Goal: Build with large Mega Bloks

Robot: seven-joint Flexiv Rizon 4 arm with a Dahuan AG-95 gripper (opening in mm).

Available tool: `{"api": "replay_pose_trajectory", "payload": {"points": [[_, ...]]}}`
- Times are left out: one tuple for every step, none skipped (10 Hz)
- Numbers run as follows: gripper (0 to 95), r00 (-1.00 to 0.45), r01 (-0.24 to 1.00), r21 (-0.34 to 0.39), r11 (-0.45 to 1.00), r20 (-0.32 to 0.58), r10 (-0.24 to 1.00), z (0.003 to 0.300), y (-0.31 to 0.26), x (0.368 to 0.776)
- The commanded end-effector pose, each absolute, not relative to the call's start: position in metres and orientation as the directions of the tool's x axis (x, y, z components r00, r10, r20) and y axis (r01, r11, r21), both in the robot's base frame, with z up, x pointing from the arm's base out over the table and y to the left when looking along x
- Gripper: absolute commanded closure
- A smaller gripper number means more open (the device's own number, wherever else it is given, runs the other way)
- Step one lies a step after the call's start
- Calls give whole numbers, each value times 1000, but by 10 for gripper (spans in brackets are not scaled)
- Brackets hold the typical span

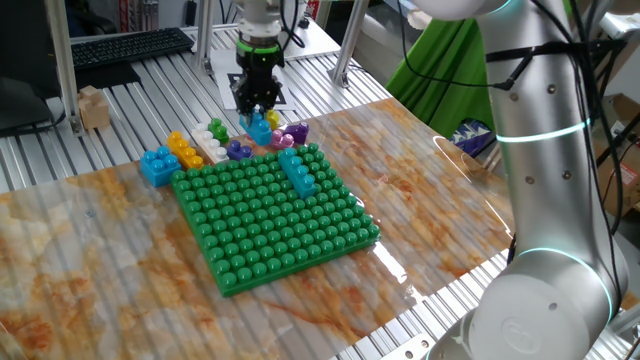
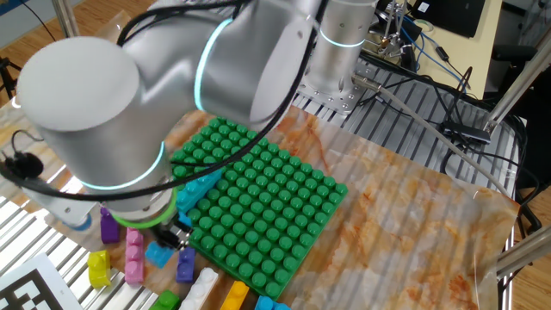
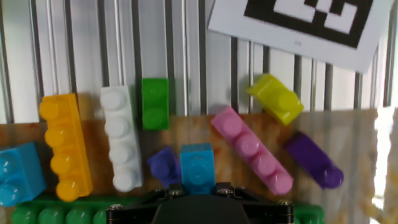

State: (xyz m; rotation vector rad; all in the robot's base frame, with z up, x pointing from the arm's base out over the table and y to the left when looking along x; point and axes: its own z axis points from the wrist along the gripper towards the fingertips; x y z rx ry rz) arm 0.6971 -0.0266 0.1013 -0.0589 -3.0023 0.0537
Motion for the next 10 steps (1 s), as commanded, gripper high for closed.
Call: {"api": "replay_pose_trajectory", "payload": {"points": [[950, -989, 57, -39, 998, 134, 61, 105, -21, 678], [950, -988, 62, -39, 997, 137, 67, 106, -19, 670], [950, -988, 70, -37, 997, 138, 75, 106, -17, 661], [950, -986, 88, -40, 995, 138, 93, 105, -13, 650], [950, -985, 99, -43, 994, 139, 104, 104, -12, 644], [950, -984, 111, -45, 993, 138, 116, 102, -8, 634], [950, -982, 122, -47, 991, 142, 127, 100, -6, 628], [950, -980, 132, -49, 990, 141, 138, 98, -5, 622], [950, -978, 149, -51, 988, 140, 155, 95, -3, 615], [950, -978, 150, -51, 987, 139, 155, 93, -1, 611]]}}
